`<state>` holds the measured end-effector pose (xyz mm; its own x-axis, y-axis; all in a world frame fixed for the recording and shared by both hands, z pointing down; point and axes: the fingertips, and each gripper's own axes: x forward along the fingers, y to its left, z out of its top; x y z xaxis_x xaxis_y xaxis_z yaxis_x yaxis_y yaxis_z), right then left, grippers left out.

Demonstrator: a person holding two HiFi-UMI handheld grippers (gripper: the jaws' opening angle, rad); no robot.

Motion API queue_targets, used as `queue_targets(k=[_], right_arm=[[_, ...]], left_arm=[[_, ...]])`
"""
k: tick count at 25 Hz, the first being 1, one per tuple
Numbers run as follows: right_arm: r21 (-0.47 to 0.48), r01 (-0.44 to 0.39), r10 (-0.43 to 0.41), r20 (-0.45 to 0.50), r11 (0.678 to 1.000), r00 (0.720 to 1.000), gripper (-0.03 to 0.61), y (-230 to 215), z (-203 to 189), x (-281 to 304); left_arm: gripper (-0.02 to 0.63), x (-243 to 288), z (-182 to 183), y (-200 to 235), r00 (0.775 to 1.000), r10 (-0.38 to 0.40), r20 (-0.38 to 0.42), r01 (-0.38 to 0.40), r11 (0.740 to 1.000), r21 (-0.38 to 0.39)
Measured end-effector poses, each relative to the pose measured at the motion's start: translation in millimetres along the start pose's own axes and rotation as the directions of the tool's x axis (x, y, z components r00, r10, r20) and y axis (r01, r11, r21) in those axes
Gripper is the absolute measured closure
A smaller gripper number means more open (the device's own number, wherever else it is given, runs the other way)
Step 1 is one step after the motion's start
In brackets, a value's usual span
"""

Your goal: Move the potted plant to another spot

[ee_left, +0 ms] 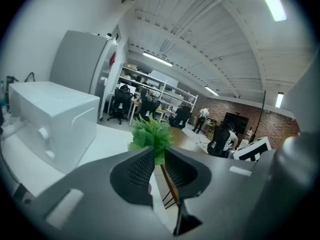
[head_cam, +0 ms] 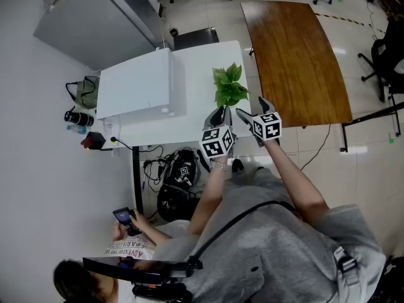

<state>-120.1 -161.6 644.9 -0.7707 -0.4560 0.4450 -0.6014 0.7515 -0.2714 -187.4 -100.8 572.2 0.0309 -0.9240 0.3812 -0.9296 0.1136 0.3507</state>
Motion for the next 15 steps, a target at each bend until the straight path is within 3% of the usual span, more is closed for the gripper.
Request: queue_targets(k=[5,9,15], right_arm=[[-0.078,-0.024,0.019,-0.075,0.997,0.997,-0.005,-4,-40,63],[-0.097,-0.028,0.018,-0.102,0.995,0.995,-0.005,-4,-61,105],[-0.162,-0.027,0.010,-0.107,0.986,0.994,-0.005,0,-58,149]], left_arm=[[0.535,-4,1,33,0.998,0.059,-0.001,-0.059,0.997,-0.048],[0.528,-4,-11,49,0.997,0.077,-0.020,-0.079,0.993,-0.084],[0.517,-2,-22,60,0.996,0.086,-0.036,-0.089,0.990,-0.112]])
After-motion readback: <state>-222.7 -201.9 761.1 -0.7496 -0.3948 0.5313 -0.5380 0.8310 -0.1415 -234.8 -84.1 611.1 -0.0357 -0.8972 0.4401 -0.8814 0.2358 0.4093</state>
